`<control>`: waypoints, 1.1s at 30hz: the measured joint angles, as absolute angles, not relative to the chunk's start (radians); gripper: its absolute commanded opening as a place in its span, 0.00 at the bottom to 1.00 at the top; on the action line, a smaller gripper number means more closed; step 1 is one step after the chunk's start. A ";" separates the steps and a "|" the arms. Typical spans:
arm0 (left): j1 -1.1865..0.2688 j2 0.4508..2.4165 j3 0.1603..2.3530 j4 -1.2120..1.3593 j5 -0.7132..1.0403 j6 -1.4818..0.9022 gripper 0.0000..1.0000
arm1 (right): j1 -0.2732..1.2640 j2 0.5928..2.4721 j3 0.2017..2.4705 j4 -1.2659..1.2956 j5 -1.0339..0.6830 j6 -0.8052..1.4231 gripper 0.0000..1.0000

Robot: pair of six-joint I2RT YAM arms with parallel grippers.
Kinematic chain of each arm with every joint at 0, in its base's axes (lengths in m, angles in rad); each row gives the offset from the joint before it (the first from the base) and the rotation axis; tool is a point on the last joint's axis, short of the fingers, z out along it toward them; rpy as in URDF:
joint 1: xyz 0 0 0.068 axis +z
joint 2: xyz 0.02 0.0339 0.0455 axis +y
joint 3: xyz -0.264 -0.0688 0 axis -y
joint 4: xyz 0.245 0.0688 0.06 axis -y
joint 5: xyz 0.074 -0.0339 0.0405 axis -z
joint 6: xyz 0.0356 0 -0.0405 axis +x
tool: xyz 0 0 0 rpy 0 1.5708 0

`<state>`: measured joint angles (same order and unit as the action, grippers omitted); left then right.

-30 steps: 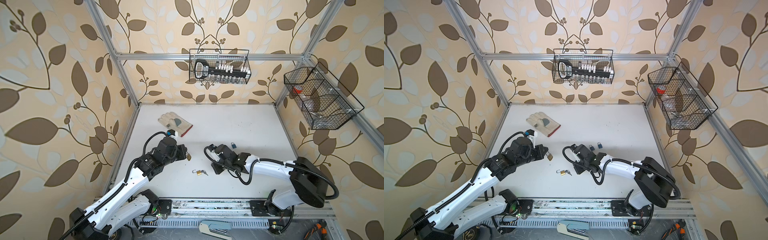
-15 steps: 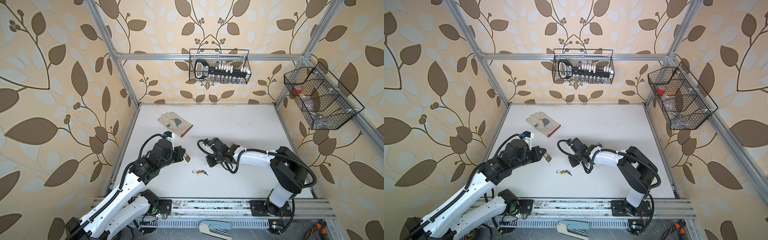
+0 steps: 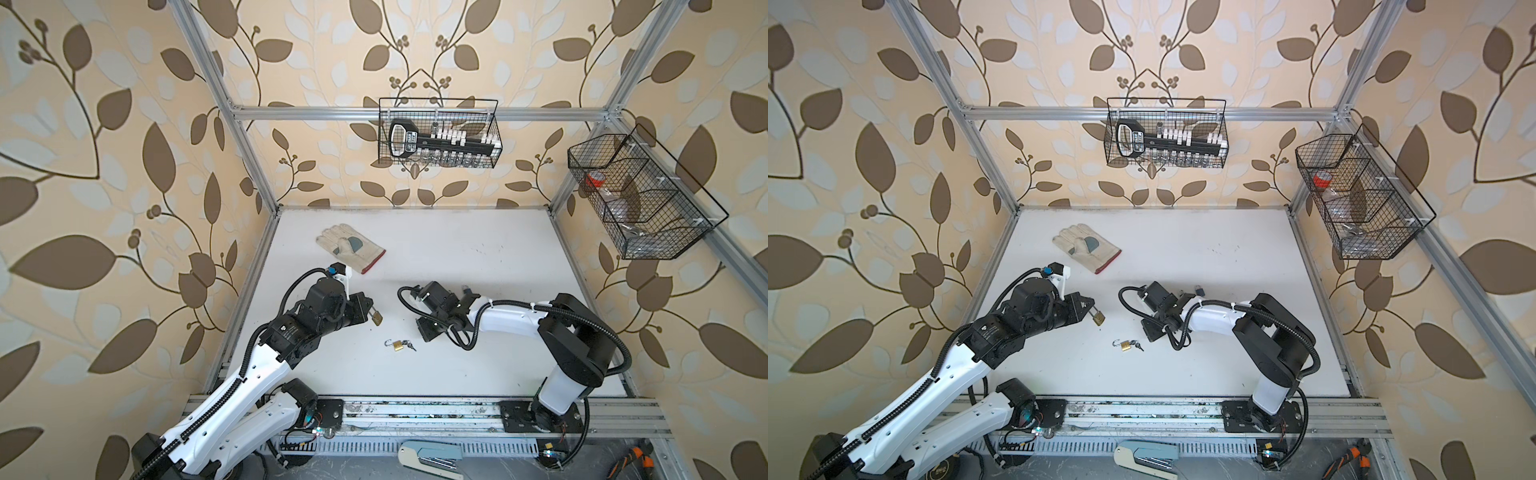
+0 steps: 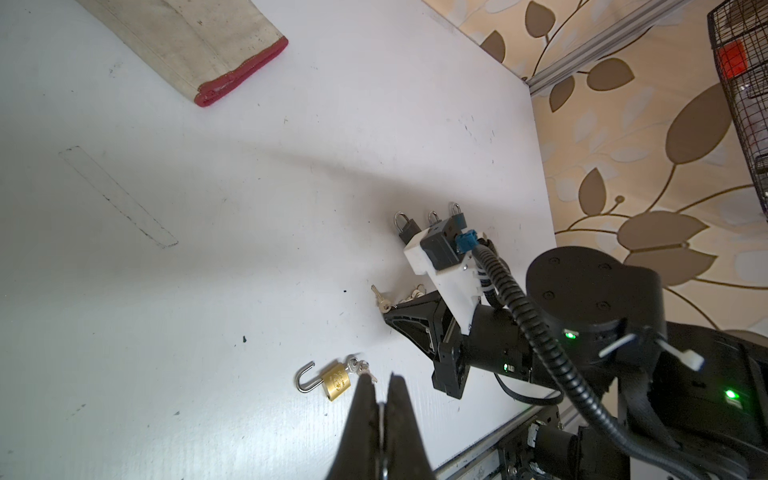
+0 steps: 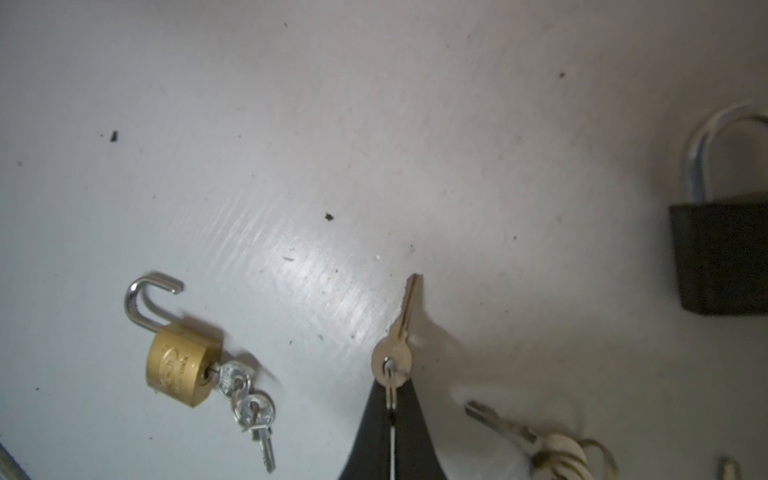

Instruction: Lock with the key

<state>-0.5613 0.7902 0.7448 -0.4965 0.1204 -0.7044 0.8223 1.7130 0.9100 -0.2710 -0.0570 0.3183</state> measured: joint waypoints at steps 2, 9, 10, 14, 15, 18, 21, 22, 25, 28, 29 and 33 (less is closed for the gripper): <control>-0.561 0.790 0.745 -0.496 0.123 -0.704 0.00 | 0.822 1.704 0.905 -0.276 -0.062 0.319 0.00; -0.561 0.792 0.745 -0.496 0.124 -0.704 0.00 | 0.822 1.694 0.896 -0.278 -0.086 0.322 0.00; -0.561 0.792 0.745 -0.496 0.124 -0.705 0.00 | 0.822 1.694 0.893 -0.280 -0.087 0.322 0.01; -0.561 0.792 0.745 -0.496 0.124 -0.706 0.00 | 0.822 1.694 0.889 -0.287 -0.091 0.319 0.22; -0.561 0.792 0.745 -0.496 0.124 -0.706 0.00 | 0.822 1.692 0.889 -0.286 -0.094 0.323 0.25; -0.555 0.792 0.745 -0.492 0.127 -0.709 0.00 | 0.823 1.673 0.889 -0.295 -0.089 0.324 0.31; -0.542 0.791 0.745 -0.479 0.137 -0.716 0.00 | 0.822 1.613 0.889 -0.310 -0.066 0.323 0.36; -0.538 0.791 0.745 -0.473 0.144 -0.719 0.00 | 0.823 1.574 0.888 -0.311 -0.047 0.321 0.37; -0.529 0.794 0.745 -0.434 0.184 -0.730 0.00 | 0.825 1.402 0.857 -0.284 0.017 0.307 0.42; -0.529 0.819 0.745 -0.360 0.253 -0.737 0.00 | 0.825 1.203 0.793 -0.220 0.056 0.270 0.55; -0.529 0.834 0.745 -0.332 0.276 -0.738 0.00 | 0.825 1.149 0.775 -0.202 0.062 0.261 0.58; -0.538 0.941 0.749 -0.208 0.382 -0.759 0.00 | 0.825 0.995 0.725 -0.150 0.054 0.187 0.64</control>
